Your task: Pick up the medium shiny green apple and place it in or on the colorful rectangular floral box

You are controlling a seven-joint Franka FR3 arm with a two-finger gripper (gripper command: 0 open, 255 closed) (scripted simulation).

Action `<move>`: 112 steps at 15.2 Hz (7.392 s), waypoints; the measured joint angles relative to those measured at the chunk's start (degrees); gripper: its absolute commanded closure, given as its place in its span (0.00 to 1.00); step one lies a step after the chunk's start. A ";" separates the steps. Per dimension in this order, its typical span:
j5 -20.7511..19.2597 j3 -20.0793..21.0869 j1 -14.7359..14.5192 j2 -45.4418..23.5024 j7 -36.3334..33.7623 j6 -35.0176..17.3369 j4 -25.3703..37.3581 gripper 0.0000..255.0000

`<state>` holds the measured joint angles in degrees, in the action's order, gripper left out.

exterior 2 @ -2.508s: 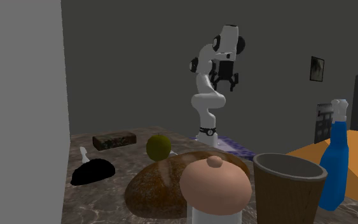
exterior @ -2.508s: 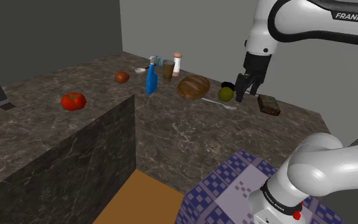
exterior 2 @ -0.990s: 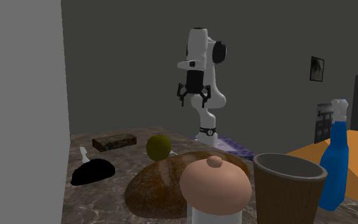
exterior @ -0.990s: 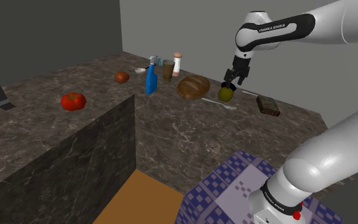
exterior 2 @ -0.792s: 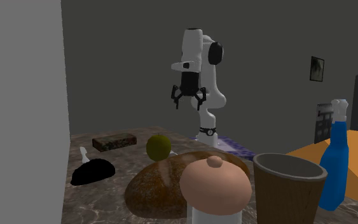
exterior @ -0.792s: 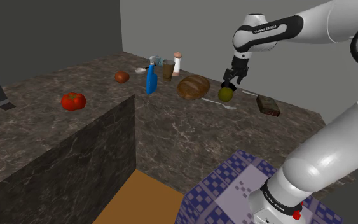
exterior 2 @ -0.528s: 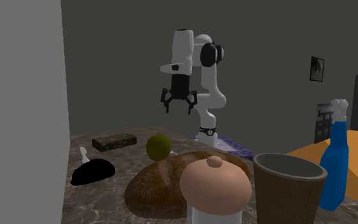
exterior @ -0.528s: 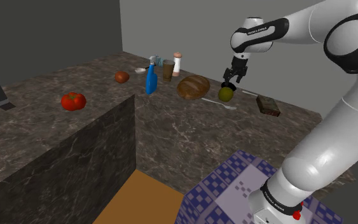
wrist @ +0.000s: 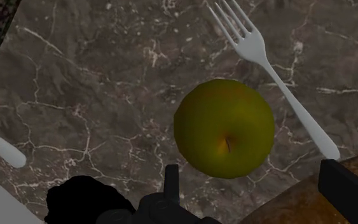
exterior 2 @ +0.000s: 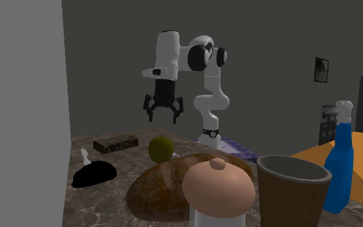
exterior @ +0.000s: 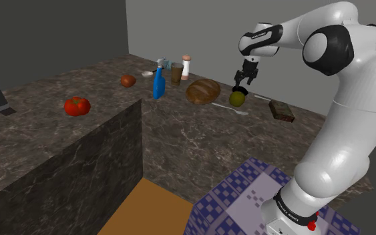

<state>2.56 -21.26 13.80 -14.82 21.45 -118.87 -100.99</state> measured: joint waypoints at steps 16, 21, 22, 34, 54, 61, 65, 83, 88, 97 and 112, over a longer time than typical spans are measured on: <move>1.16 0.26 0.52 -2.56 0.71 -4.71 -2.21 1.00; 1.16 0.27 0.52 -2.55 0.71 -4.71 -2.21 1.00; 1.16 0.26 0.52 -2.55 0.71 -4.72 -2.21 1.00; 0.19 -0.07 0.26 -0.37 0.24 1.50 1.96 1.00; -0.07 -2.63 3.98 2.54 6.06 12.89 10.72 1.00; 0.98 -5.83 9.33 3.10 14.68 15.11 12.48 1.00; 1.97 -7.72 12.80 2.71 19.99 17.03 14.69 1.00; 6.54 -10.74 21.26 -2.93 31.77 14.90 17.19 1.00; 6.65 -10.61 20.95 -2.92 32.00 10.88 13.12 1.00; 7.34 -10.21 20.62 -3.77 32.40 4.41 7.35 1.00; 7.74 -10.07 20.72 -4.31 32.72 2.55 5.98 0.00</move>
<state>10.30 -31.33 34.52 -19.13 54.17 -116.33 -95.01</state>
